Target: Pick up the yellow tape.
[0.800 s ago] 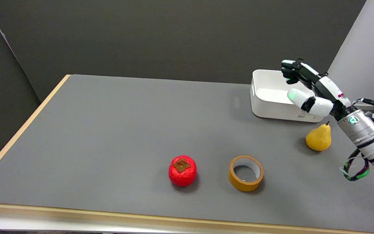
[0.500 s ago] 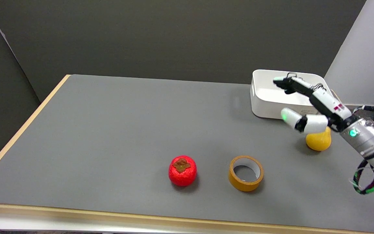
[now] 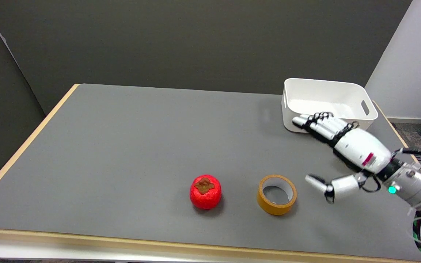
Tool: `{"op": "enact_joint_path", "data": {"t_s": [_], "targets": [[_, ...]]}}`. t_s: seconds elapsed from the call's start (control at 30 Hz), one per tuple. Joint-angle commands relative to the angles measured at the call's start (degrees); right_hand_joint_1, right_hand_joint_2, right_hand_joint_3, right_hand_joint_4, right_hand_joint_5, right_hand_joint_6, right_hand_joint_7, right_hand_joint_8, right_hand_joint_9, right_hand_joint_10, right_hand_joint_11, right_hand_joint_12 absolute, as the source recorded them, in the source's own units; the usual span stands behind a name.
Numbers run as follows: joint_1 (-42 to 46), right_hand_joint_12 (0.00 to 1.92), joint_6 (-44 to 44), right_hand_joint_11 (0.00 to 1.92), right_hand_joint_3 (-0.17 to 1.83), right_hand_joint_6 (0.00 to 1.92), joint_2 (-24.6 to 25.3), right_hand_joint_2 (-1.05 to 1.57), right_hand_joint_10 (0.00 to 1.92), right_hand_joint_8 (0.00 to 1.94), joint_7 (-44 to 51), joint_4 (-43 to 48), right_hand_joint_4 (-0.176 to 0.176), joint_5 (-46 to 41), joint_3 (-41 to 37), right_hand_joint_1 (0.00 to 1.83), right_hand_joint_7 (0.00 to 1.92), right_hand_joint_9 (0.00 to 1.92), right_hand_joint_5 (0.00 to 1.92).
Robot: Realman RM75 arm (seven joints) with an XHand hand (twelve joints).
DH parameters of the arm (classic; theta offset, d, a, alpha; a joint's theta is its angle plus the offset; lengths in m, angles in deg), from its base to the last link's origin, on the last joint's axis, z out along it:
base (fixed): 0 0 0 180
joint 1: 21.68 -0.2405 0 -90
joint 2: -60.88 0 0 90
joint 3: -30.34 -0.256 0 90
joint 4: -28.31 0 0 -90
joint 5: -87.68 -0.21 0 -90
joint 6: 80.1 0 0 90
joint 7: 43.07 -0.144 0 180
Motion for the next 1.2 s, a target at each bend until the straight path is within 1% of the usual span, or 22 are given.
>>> {"op": "enact_joint_path", "data": {"t_s": [0.03, 0.17, 0.4, 0.57, 0.7, 0.8, 0.93, 1.2], "targets": [[0.8, 1.13, 2.7, 0.00, 0.88, 0.00, 1.6, 0.50, 0.40, 0.01, 11.8, 4.6, 0.057, 16.9, 5.6, 0.48, 0.00, 0.00, 0.00], [-3.9, 1.13, 6.5, 0.01, 0.85, 0.00, 1.1, 0.49, 0.37, 0.00, 11.4, 4.2, 0.052, 18.6, 8.4, 0.49, 0.00, 0.00, 0.00], [-8.8, 1.15, 9.0, 0.01, 0.84, 0.00, -1.6, 0.48, 0.38, 0.00, 11.0, 4.5, 0.051, 17.9, 9.9, 0.45, 0.00, 0.00, 0.00], [-15.1, 1.15, 12.5, 0.02, 0.84, 0.00, -3.7, 0.47, 0.39, 0.00, 7.0, 3.3, 0.049, 18.0, 14.6, 0.43, 0.00, 0.00, 0.00], [-17.8, 1.15, 15.3, 0.02, 0.84, 0.00, -4.3, 0.47, 0.39, 0.00, 7.0, 2.2, 0.049, 17.8, 16.5, 0.42, 0.00, 0.00, 0.00], [-18.0, 1.15, 17.3, 0.02, 0.84, 0.00, -4.5, 0.47, 0.39, 0.00, 6.8, 2.0, 0.049, 17.8, 17.3, 0.42, 0.00, 0.00, 0.00], [-17.2, 1.15, 17.8, 0.01, 0.84, 0.00, -4.1, 0.47, 0.36, 0.00, 4.2, 1.5, 0.048, 17.8, 17.3, 0.42, 0.00, 0.00, 0.00], [-16.4, 1.14, 18.8, 0.01, 0.84, 0.00, -3.7, 0.47, 0.35, 0.00, 3.0, 1.0, 0.050, 17.8, 17.7, 0.41, 0.00, 0.00, 0.00]]}}
